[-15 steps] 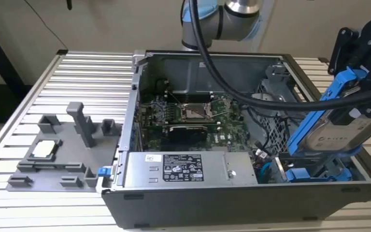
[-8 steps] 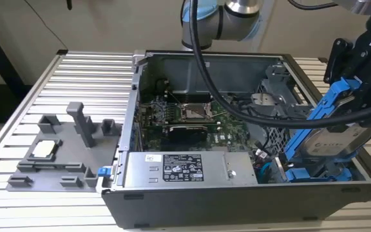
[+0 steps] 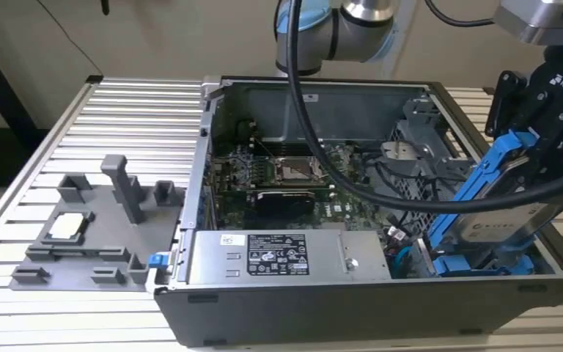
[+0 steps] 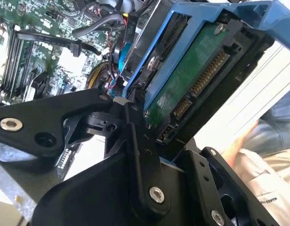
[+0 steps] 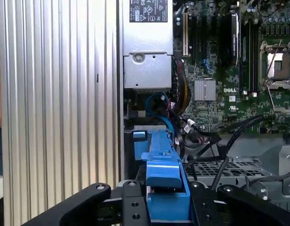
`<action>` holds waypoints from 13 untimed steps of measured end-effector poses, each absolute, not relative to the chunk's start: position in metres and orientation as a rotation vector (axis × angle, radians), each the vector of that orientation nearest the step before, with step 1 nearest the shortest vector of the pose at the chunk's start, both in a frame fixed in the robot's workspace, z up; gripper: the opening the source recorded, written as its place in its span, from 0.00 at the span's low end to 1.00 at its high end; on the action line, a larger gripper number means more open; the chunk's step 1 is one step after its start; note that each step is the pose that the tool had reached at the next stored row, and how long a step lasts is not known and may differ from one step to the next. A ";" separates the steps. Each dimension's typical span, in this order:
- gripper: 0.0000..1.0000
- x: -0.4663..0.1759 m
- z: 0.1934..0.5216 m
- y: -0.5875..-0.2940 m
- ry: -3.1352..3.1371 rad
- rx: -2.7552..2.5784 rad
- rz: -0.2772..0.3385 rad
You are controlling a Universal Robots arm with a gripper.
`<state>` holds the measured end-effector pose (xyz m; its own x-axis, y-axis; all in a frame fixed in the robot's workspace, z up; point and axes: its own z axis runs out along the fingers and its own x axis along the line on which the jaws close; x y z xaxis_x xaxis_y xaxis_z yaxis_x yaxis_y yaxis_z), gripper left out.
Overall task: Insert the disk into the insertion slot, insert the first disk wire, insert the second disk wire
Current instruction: 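Insert the disk into the insertion slot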
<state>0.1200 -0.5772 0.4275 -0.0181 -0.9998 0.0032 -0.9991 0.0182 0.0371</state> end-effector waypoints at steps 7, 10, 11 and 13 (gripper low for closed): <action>0.33 0.120 0.420 -0.577 -2.222 2.182 -0.036; 0.33 0.121 0.418 -0.577 -2.221 2.182 -0.036; 0.33 0.121 0.417 -0.577 -2.221 2.182 -0.036; 0.33 0.121 0.416 -0.577 -2.222 2.182 -0.036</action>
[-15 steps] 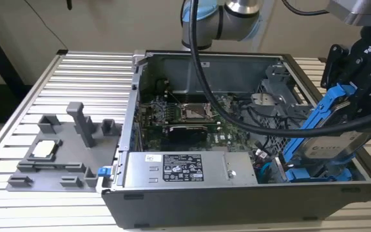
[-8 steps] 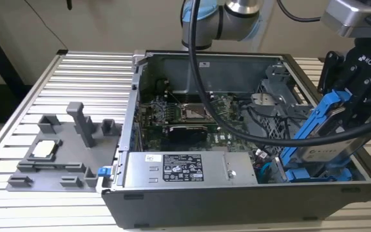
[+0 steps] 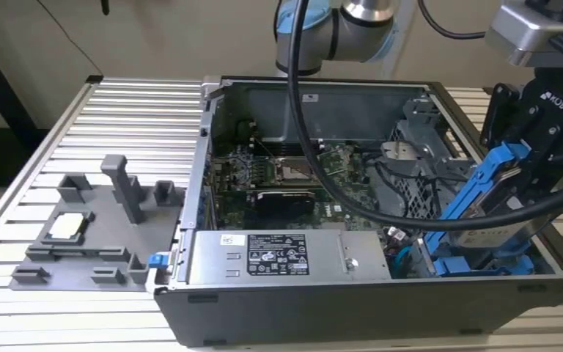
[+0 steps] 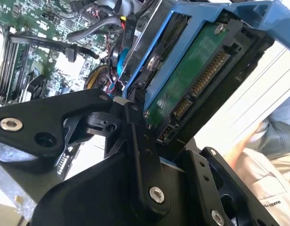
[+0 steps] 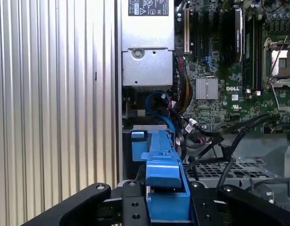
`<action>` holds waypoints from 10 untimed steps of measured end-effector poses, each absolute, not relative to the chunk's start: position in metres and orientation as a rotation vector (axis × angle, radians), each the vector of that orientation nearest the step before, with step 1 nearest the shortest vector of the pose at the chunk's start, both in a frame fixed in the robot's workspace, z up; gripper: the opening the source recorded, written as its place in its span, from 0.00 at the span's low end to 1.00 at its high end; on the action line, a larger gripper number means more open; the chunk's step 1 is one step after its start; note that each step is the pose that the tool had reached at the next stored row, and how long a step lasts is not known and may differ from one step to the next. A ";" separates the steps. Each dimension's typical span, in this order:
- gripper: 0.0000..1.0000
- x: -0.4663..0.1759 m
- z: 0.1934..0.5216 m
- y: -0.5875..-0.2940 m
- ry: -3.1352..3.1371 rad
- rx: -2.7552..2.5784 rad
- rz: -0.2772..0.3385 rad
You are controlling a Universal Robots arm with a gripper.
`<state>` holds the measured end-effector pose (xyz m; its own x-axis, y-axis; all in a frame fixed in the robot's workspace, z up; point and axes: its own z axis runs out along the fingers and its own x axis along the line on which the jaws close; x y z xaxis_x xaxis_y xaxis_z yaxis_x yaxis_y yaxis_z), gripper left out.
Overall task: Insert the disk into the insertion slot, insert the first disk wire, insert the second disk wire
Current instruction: 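Insert the disk into the insertion slot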
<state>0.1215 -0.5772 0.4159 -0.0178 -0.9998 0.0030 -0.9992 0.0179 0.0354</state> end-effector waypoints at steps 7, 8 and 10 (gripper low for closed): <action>0.33 0.123 0.413 -0.577 -2.225 2.187 -0.043; 0.33 0.123 0.412 -0.577 -2.225 2.188 -0.044; 0.33 0.123 0.411 -0.577 -2.225 2.189 -0.045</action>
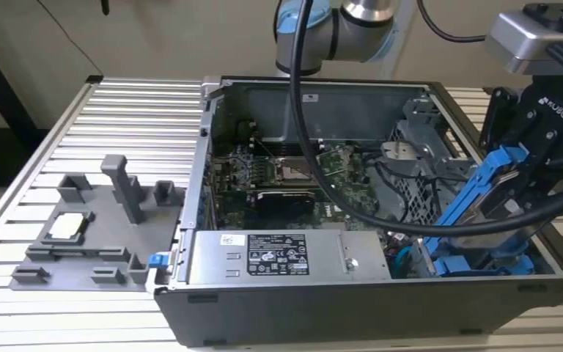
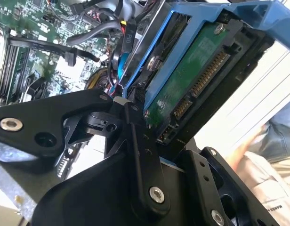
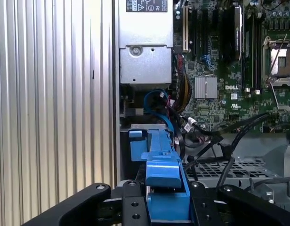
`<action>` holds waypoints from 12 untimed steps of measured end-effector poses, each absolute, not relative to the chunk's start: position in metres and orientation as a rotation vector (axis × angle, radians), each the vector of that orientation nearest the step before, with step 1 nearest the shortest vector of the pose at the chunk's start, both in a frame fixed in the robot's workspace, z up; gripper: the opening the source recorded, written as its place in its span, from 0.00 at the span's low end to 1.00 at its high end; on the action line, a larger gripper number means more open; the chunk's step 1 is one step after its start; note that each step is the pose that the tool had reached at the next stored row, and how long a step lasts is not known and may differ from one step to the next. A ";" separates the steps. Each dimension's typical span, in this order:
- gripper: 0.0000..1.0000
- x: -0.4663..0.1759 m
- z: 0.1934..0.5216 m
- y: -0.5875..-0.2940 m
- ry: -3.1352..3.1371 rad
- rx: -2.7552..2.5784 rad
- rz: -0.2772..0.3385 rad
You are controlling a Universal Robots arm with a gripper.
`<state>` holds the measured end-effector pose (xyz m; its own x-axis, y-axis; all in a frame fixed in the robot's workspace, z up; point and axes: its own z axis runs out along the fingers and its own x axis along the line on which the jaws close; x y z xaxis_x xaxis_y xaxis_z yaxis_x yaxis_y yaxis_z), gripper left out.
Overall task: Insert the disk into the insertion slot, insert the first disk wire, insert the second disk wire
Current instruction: 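Insert the disk into the insertion slot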
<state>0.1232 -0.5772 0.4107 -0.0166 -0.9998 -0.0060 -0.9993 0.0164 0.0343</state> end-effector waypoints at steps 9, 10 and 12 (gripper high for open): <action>0.33 0.124 0.397 -0.577 -2.225 2.191 -0.046; 0.33 0.124 0.395 -0.577 -2.225 2.191 -0.045; 0.33 0.124 0.391 -0.577 -2.225 2.191 -0.046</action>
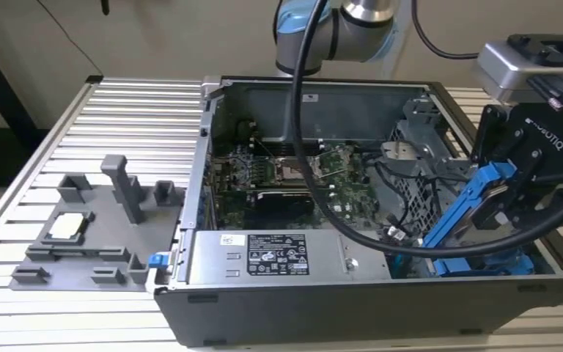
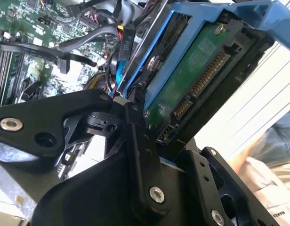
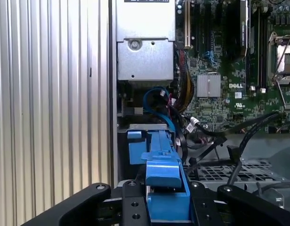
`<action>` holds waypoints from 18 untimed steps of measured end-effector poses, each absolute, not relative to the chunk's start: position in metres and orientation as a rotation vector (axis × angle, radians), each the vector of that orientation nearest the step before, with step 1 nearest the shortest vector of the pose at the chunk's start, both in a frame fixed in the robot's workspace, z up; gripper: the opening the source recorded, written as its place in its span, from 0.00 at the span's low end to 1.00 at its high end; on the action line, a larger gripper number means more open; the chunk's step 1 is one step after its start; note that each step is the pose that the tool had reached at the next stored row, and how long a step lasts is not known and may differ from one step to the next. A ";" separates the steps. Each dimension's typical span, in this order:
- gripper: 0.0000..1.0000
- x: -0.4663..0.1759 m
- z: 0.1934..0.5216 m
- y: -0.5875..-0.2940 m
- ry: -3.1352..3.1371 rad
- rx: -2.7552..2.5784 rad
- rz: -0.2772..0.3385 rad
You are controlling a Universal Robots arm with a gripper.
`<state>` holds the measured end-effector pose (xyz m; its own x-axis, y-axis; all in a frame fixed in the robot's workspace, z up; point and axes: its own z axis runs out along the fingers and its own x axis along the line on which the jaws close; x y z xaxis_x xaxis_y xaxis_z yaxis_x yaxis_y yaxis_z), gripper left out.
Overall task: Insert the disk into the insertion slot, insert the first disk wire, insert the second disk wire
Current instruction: 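Insert the disk into the insertion slot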
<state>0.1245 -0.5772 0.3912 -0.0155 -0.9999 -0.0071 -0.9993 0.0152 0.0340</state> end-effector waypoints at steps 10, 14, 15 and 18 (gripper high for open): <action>0.33 0.125 0.373 -0.577 -2.224 2.192 -0.046; 0.33 0.125 0.367 -0.577 -2.224 2.192 -0.046; 0.33 0.125 0.366 -0.577 -2.224 2.192 -0.045; 0.33 0.125 0.361 -0.577 -2.224 2.192 -0.046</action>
